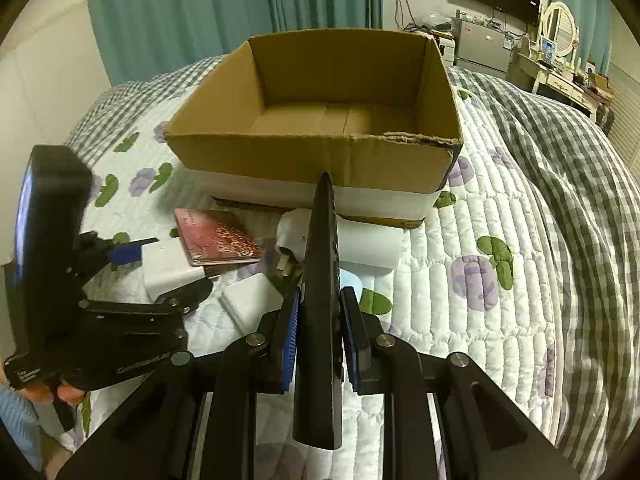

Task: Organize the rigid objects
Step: 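Grasp the black remote with the right gripper while the left grasps the white USB charger, then lower both held items into the box and open both grippers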

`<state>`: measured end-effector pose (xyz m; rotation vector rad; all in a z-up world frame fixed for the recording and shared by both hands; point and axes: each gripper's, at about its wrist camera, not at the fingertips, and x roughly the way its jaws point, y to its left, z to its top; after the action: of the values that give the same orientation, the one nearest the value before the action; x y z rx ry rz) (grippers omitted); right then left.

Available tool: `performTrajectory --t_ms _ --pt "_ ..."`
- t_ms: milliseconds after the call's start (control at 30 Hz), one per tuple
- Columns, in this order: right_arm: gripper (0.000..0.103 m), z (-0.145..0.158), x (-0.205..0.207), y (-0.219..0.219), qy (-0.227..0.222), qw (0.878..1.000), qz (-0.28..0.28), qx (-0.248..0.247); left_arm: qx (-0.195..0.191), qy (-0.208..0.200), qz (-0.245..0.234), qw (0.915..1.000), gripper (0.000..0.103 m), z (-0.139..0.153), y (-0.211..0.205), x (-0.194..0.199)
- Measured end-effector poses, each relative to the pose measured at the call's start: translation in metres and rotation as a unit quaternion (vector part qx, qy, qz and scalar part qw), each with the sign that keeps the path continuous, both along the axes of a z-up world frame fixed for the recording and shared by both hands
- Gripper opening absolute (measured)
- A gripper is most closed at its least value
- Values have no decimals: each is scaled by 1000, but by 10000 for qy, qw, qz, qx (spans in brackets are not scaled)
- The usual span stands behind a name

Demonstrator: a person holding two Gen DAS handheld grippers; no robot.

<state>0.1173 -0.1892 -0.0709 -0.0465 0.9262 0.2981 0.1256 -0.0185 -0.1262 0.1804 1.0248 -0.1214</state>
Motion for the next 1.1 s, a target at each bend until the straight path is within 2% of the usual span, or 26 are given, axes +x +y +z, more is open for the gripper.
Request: performTrajectory --t_ms 133,300,567,700,833,967,1100 --pt "19 13 -15 0 -117 9999 8 29 -38 -186 191 9996 68 22 1 -24" --pt "19 38 -40 -1 -322 9994 42 128 -207 -588 213 9978 68 66 -9 -55" --pt "19 110 -53 -8 -1005 9944 65 327 -376 -1399 175 9893 68 149 -18 -61" --pt "19 145 -35 -14 -1324 9905 124 346 -405 -1756 256 9833 68 184 -20 -41" --pt "19 177 -9 -16 -1622 9857 244 378 -477 -1922 337 9796 68 204 -21 -9" --pt "19 193 28 -18 -1715 9835 321 474 -510 -1947 431 9786 68 206 -23 30" --pt "19 185 70 -15 -1678 9843 391 385 -485 -1903 489 9793 68 190 -30 71"
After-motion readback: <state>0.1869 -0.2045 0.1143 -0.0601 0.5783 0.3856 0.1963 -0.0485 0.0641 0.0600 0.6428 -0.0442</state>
